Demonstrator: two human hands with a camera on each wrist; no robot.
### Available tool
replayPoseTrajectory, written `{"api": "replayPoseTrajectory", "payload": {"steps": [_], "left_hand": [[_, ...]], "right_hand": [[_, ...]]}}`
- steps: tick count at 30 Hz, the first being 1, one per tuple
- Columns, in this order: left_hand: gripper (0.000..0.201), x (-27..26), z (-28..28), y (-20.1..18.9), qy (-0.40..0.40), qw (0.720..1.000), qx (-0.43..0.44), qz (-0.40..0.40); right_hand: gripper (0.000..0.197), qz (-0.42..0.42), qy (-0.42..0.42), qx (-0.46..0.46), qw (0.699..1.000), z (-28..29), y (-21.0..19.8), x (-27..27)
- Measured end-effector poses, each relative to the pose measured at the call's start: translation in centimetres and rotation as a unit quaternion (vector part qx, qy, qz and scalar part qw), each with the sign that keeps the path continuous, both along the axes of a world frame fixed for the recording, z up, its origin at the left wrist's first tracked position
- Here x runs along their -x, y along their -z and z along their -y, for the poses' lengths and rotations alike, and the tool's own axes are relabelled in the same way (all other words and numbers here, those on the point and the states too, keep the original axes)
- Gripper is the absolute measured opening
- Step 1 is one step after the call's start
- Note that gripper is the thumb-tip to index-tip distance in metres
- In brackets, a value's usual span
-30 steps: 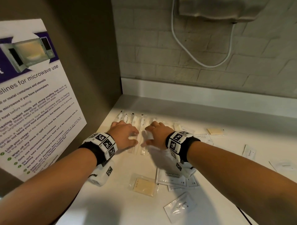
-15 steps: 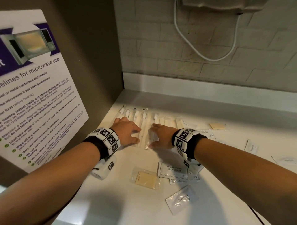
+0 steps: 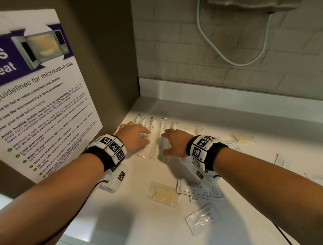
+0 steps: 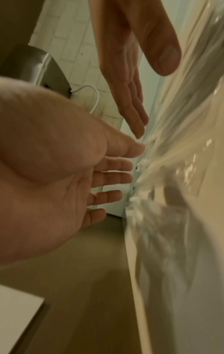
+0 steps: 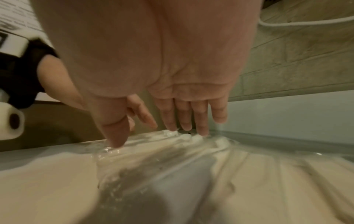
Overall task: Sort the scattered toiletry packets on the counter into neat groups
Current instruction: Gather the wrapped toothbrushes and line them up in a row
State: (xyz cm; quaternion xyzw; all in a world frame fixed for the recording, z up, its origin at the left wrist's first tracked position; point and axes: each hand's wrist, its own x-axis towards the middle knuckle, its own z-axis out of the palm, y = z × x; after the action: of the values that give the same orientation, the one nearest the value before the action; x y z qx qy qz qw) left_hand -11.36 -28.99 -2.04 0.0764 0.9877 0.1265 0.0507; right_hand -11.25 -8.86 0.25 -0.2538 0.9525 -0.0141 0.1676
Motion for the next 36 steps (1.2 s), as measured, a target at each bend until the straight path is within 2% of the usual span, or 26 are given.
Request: {"api": "replayPoseTrajectory", "payload": {"steps": [4,8,11,17,20,24,29,36], "left_hand": [[0.041,-0.2,2.5,-0.2,-0.055,0.998,-0.041,0.000],[0.045,-0.4,3.5,0.5,-0.056,0.997,0.031,0.040],[0.045,-0.4,3.9,1.2,-0.060,0.996,0.028,0.059],[0.048,0.1,3.9,1.7,-0.061,0.997,0.031,0.042],[0.048,0.2,3.9,1.6,-0.057,0.998,0.021,0.002],[0.034,-0.1,3.7,1.4,-0.025,0.998,-0.017,-0.059],[0.041,-0.8,3.3,1.4,0.000,0.999,0.030,-0.015],[0.042,-0.4,3.3,1.2,-0.002,0.999,0.043,-0.020]], "right_hand": [[0.071,0.002,-0.054,0.008,0.999,2.5,0.0,-0.2],[0.075,0.022,-0.075,-0.002,0.997,5.2,1.2,0.0],[0.075,0.035,-0.079,-0.033,0.996,6.2,1.7,0.2],[0.077,0.066,-0.072,-0.047,0.994,6.1,1.8,-0.2],[0.082,0.055,-0.073,-0.030,0.995,6.0,1.8,-0.3],[0.087,0.028,-0.067,-0.028,0.997,5.7,1.5,-0.3],[0.083,0.043,-0.060,-0.048,0.996,5.6,1.3,-0.4],[0.083,0.043,-0.061,-0.048,0.996,5.6,1.4,-0.5]]}}
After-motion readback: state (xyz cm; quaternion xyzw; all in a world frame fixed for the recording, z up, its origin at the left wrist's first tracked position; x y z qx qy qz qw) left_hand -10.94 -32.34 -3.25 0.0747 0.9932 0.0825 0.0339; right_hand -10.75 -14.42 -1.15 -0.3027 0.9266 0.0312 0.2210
